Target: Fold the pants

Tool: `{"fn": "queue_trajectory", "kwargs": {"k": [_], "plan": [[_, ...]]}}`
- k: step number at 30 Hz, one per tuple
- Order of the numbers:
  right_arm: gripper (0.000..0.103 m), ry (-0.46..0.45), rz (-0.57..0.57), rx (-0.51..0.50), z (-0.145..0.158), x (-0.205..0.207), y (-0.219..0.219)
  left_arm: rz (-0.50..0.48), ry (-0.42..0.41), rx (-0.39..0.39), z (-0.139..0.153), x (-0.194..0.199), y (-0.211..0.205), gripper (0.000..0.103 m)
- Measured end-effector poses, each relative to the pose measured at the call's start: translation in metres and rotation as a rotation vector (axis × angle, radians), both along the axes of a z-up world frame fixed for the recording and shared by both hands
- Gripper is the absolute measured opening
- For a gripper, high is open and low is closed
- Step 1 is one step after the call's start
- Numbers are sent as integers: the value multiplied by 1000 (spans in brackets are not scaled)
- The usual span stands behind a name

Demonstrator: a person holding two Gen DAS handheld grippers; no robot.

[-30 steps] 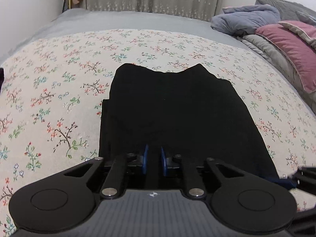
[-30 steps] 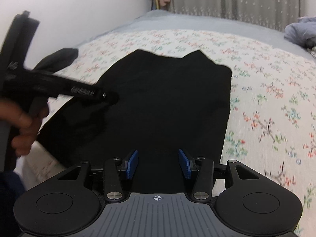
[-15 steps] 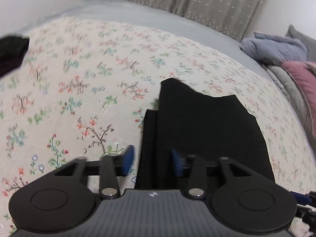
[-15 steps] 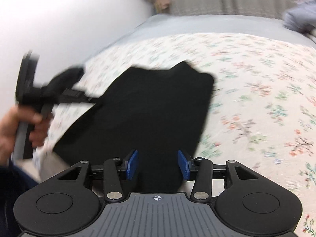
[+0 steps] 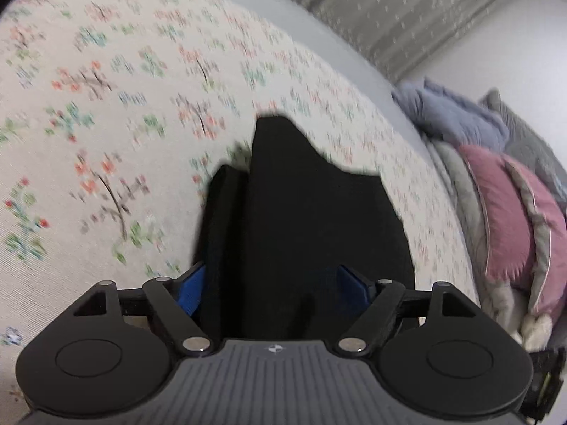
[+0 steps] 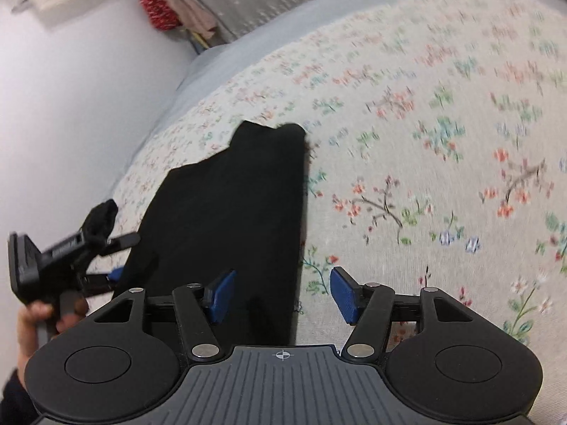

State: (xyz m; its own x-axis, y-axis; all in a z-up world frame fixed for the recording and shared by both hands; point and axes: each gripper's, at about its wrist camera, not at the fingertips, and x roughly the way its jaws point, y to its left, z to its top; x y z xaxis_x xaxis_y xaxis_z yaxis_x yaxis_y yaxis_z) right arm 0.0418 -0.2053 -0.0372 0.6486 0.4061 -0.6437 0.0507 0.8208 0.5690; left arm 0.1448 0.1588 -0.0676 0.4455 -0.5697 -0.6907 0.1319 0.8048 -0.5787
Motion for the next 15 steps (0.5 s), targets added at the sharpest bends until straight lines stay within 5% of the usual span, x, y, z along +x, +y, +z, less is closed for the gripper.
{"fn": "queue_trajectory", "kwargs": {"k": [9,15], "plan": [[67,2,-15,37,-8,3,3,-35,13,2,-4,7,-4,94],[68,2,-40,149,-14,5,-1,-85,-33,103,-1,3,-21,95]]}}
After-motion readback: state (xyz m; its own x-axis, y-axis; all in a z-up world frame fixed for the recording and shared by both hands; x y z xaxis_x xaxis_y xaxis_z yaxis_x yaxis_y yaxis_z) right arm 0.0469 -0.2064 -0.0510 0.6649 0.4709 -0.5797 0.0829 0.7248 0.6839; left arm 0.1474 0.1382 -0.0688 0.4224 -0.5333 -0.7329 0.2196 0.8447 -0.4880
